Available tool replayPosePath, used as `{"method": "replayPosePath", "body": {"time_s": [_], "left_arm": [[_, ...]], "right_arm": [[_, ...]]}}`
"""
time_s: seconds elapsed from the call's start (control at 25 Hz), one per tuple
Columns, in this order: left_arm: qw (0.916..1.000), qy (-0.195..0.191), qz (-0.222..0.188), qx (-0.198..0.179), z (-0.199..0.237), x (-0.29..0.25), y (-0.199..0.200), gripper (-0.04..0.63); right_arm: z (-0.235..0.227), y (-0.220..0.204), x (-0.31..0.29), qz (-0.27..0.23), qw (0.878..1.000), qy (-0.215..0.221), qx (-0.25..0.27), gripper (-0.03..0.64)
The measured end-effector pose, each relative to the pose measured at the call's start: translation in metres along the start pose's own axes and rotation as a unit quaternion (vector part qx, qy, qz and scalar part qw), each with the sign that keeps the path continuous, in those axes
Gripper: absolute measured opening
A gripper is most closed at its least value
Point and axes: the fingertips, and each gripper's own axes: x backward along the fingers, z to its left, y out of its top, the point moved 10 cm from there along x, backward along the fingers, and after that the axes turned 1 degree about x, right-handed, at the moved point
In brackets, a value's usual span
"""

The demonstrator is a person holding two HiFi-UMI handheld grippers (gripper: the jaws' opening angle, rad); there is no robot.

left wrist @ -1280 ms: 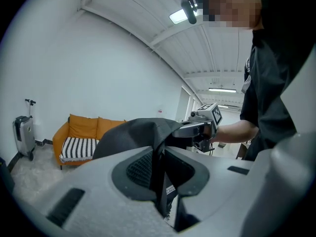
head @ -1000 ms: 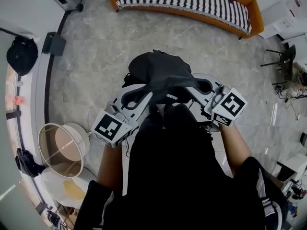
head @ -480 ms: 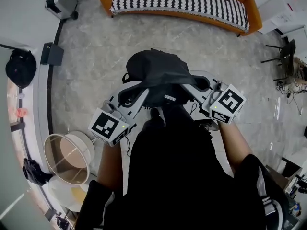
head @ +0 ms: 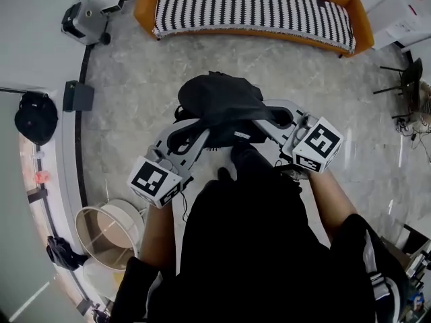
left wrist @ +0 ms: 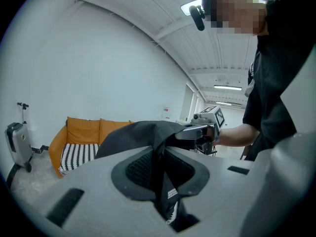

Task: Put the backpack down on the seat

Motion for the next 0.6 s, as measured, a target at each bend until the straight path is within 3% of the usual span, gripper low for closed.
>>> {"method": "replayPosePath", "body": {"time_s": [0.6], "left_arm": [[0.9998, 0.017, 0.008, -0.008, 0.062, -0.099, 0.052, 0.058]], "right_arm": [[-0.13, 0.034, -0.009, -0.014, 1.0, 0.015, 0.008, 0.032]]}}
